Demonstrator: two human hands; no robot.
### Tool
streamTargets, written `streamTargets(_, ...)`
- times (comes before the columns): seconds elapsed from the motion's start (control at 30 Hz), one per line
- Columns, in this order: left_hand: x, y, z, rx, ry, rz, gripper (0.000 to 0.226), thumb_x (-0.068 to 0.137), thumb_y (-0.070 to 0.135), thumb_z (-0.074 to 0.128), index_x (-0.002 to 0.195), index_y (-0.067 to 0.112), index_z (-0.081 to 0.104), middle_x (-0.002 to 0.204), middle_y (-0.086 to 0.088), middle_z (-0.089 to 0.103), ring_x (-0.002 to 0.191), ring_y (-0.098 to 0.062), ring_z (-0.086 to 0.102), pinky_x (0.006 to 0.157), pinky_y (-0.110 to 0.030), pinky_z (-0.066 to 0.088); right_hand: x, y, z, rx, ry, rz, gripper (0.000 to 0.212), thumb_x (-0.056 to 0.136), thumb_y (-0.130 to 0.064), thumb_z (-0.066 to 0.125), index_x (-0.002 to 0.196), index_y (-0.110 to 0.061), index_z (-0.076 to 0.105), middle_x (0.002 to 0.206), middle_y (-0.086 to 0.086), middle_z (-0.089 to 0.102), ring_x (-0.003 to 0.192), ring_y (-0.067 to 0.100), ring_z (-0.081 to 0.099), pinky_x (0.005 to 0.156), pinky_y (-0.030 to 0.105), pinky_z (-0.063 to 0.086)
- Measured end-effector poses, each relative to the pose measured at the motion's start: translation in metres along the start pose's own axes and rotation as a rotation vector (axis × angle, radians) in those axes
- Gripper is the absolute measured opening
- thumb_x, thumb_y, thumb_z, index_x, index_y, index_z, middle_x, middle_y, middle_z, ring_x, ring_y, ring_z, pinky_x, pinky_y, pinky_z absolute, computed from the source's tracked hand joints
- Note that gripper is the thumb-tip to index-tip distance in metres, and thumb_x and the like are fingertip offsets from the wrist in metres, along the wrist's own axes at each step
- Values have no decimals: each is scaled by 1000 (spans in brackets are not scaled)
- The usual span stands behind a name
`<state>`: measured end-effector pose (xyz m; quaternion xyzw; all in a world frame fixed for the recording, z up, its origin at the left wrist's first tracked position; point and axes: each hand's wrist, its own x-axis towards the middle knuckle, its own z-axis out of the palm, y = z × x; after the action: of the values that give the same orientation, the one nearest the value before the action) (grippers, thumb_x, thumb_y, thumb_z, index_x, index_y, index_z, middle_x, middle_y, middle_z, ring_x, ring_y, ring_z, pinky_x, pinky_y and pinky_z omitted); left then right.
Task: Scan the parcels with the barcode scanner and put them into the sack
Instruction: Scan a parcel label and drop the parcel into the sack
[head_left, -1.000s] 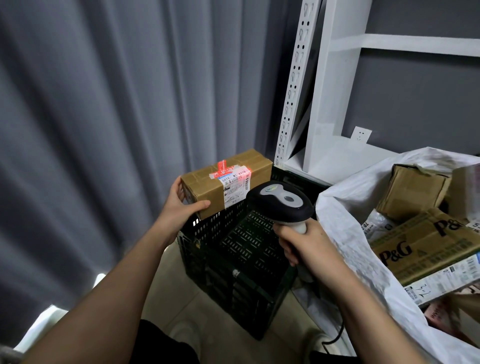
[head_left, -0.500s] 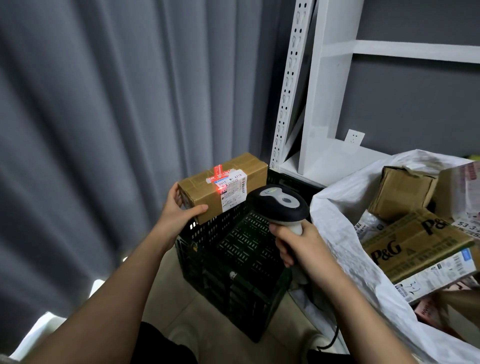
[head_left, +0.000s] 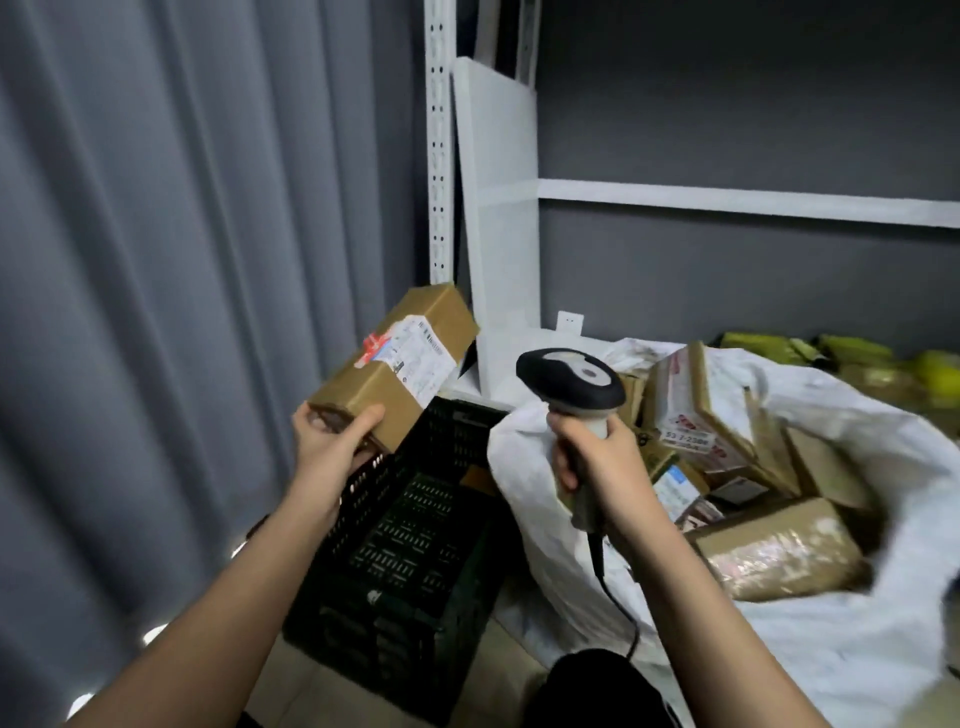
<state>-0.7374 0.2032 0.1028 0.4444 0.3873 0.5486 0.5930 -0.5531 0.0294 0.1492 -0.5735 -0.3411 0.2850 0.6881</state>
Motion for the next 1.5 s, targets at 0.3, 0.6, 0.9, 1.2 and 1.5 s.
streamTargets(0.3,-83,24,141,195,-392,40,78,67,25,86,131,12,42,119,-3,63,101,-13,65,88,-41,56,-24,-53,-137,92,427,-35,17,91,-13,60,79,-11,48,47,-2,46,34,8,38,38,18,31)
streamTargets(0.6,-192,-22,277,683,-391,256,92,60,57,79,127,17,31,132,-4,43,121,-25,48,93,-38,45,-48,-48,-231,36,717,-12,10,89,-10,60,85,-14,52,63,3,48,44,12,44,43,22,36)
streamTargets(0.9,-204,-57,343,1345,-557,669,84,79,66,60,144,31,20,133,-13,28,115,-31,44,80,-36,45,-54,-40,-262,34,749,20,12,90,-7,57,84,-14,49,63,5,47,48,17,40,39,17,33)
streamTargets(1.2,-178,-44,343,1355,-769,706,68,92,66,34,150,32,21,155,-8,18,141,-28,22,109,-45,24,-47,-36,-256,29,696,-4,4,89,-9,59,91,-10,55,56,3,47,40,11,41,49,28,34)
streamTargets(1.5,-58,12,223,1014,-351,526,22,93,33,47,100,23,65,108,1,67,99,-27,62,82,-35,50,-33,-65,-151,115,283,33,19,92,-6,56,75,-11,49,55,3,44,39,12,39,43,21,32)
